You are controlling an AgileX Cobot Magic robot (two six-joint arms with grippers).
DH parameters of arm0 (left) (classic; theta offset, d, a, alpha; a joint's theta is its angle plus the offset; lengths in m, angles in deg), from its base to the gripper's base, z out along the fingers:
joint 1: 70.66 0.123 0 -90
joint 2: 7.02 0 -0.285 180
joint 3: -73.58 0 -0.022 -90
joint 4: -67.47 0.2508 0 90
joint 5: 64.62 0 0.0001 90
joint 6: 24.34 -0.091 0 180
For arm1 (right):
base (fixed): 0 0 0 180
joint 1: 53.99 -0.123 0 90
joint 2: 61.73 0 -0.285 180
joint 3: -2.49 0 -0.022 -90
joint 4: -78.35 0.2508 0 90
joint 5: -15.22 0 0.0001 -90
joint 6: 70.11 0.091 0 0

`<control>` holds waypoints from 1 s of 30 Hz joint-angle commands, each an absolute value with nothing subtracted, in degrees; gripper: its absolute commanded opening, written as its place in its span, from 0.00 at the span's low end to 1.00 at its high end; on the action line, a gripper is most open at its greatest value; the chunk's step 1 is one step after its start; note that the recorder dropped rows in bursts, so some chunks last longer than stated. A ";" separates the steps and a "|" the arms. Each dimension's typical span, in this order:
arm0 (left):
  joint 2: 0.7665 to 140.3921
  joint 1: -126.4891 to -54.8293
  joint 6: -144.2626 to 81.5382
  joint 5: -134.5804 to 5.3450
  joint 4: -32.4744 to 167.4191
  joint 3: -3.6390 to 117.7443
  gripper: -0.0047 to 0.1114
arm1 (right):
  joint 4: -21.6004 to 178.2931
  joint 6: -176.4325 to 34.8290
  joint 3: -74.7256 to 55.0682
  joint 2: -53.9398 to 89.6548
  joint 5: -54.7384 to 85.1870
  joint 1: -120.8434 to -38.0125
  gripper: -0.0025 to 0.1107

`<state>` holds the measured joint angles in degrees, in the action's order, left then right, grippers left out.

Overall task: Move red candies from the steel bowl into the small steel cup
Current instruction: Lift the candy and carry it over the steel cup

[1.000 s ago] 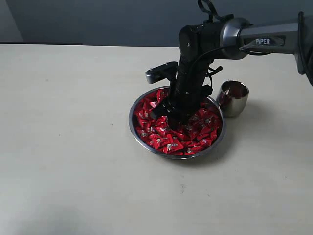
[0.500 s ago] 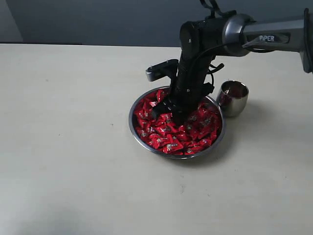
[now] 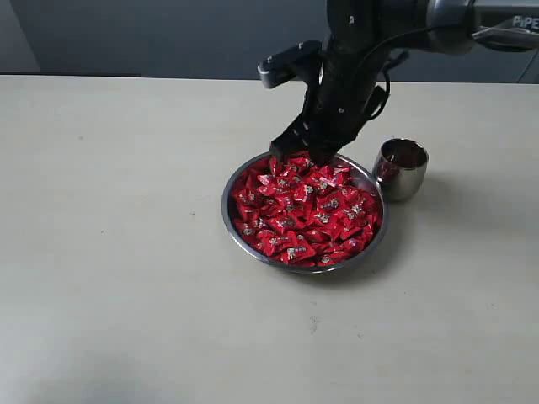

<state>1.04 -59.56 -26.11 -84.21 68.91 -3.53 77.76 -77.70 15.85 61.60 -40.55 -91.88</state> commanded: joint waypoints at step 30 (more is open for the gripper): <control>0.77 -59.94 -26.02 -83.76 69.03 -3.64 0.04 | 83.77 -77.64 15.88 61.97 -36.05 -72.78 0.02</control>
